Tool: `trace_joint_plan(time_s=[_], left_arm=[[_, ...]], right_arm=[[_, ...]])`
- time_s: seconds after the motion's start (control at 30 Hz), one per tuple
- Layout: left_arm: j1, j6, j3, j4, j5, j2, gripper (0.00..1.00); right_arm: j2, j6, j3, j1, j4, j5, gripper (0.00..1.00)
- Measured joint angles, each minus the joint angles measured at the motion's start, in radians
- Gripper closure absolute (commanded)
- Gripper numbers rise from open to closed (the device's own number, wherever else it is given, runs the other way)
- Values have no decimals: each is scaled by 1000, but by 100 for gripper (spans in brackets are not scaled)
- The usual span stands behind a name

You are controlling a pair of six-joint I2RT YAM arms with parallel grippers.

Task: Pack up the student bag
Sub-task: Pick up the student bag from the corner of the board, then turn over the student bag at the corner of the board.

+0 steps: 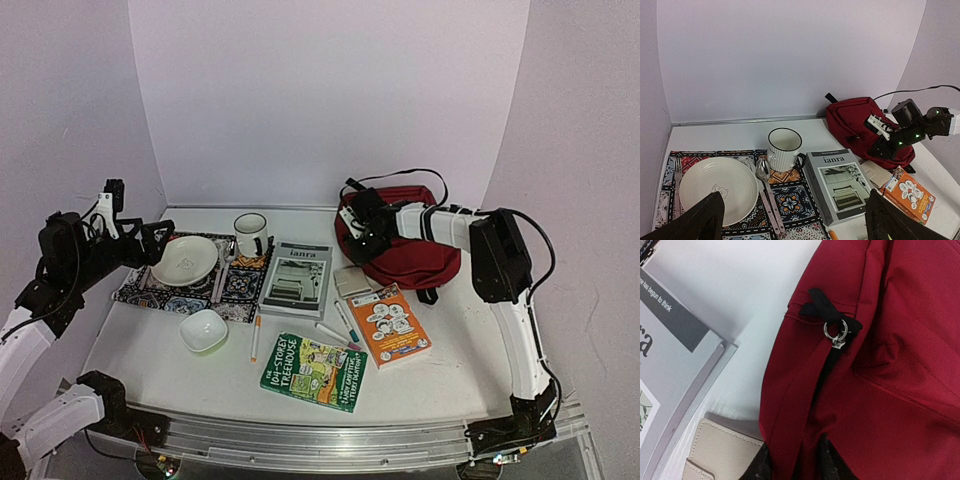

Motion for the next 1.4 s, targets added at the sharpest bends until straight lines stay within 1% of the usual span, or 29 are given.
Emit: trace_joint_plan(time_s=[0.03, 0.13, 0.3, 0.37, 0.7, 0.83, 1.03, 1.1, 1.27, 1.4], left_arm=[[0, -2, 0, 0, 5, 0, 0], [0, -27, 1, 0, 23, 12, 0], [0, -111, 9, 0, 63, 71, 1], [0, -145, 19, 4, 89, 113, 1], [-42, -275, 47, 46, 227, 299, 2], [-65, -312, 65, 81, 260, 327, 2], [-107, -354, 76, 153, 285, 357, 2], [-129, -367, 76, 174, 287, 379, 2], [-201, -379, 80, 214, 286, 446, 2], [-265, -379, 101, 235, 282, 507, 2]], right_arm=[[0, 1, 0, 1, 1, 3, 100], [0, 4, 0, 2, 1, 5, 100], [-30, 6, -5, 1, -8, 2, 100], [-71, 6, -13, -1, -20, 4, 100], [-401, 2, -8, -9, -59, -13, 100], [-483, 24, 6, -9, -68, -71, 100], [-573, 98, -9, -8, -83, -215, 100], [-631, 137, -71, -8, -53, -271, 100], [-814, 257, -292, -7, 32, -385, 100], [-949, 350, -496, -6, 142, -404, 100]])
